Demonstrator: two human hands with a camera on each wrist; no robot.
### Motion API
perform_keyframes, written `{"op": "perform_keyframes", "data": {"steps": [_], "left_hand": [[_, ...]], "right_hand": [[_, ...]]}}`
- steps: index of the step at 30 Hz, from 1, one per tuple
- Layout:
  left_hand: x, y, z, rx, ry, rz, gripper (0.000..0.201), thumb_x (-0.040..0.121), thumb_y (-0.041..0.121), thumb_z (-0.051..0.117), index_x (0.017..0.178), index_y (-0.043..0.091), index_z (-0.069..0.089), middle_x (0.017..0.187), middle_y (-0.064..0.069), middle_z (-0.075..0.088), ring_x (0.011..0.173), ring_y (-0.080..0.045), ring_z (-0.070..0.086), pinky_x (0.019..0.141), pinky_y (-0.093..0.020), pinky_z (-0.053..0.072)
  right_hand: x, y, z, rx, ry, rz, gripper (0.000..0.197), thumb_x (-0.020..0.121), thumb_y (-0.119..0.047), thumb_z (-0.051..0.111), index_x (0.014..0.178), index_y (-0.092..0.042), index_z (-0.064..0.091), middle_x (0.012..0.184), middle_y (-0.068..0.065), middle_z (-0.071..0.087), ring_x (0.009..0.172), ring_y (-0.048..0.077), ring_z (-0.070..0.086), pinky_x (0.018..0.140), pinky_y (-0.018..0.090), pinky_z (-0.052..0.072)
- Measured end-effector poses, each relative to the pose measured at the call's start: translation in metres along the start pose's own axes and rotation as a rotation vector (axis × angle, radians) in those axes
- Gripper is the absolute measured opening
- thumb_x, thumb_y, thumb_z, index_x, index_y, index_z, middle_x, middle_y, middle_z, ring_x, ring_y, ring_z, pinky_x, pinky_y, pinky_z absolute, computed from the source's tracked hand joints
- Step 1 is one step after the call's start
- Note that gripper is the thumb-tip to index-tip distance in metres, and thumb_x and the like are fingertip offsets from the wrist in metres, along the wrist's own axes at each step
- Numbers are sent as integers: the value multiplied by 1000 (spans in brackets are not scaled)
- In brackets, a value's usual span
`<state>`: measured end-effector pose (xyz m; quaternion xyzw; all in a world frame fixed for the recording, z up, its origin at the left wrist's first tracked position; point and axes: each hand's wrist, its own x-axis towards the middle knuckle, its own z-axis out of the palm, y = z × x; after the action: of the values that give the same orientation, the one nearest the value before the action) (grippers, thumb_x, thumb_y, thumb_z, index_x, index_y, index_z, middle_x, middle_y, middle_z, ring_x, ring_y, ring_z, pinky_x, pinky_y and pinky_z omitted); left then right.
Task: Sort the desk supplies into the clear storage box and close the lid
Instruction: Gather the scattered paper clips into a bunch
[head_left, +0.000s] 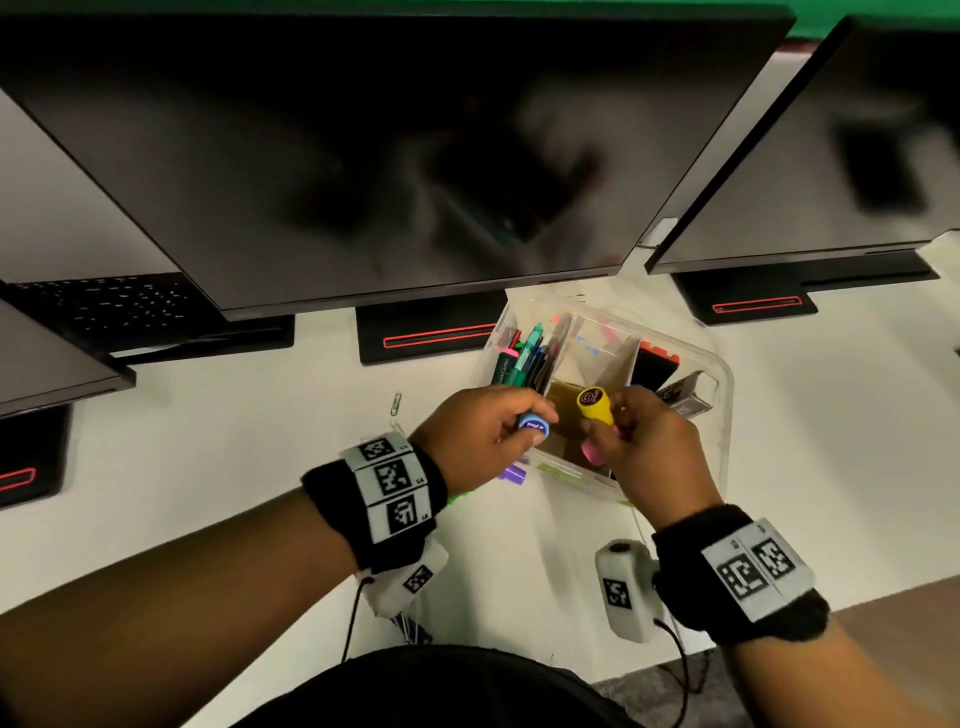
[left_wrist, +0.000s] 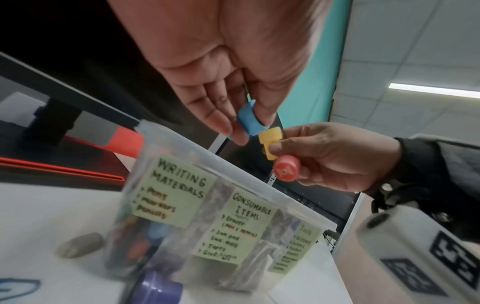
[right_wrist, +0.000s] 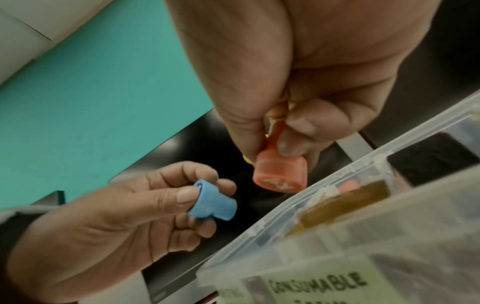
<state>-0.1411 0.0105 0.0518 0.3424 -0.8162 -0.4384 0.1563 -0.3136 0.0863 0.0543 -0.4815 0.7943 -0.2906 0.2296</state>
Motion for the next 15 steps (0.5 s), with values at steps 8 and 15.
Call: {"op": "perform_keyframes", "data": {"steps": [8, 15], "left_hand": [[5, -4, 6, 36, 43, -35, 32, 90, 10, 53, 118, 23, 61, 106, 8, 66, 88, -6, 64, 78, -20, 54], [-20, -61, -20, 142, 273, -185, 15, 86, 5, 56, 88, 15, 68, 87, 7, 62, 71, -11, 55, 70, -24, 48]], "right_hand": [[1, -2, 6, -197, 12, -47, 21, 85, -21, 65, 104, -11, 64, 94, 3, 61, 77, 11, 50, 69, 19, 39], [-30, -9, 53, -307, -443, -384, 23, 91, -15, 51, 108, -12, 66, 107, 6, 66, 94, 19, 62, 86, 28, 50]]}}
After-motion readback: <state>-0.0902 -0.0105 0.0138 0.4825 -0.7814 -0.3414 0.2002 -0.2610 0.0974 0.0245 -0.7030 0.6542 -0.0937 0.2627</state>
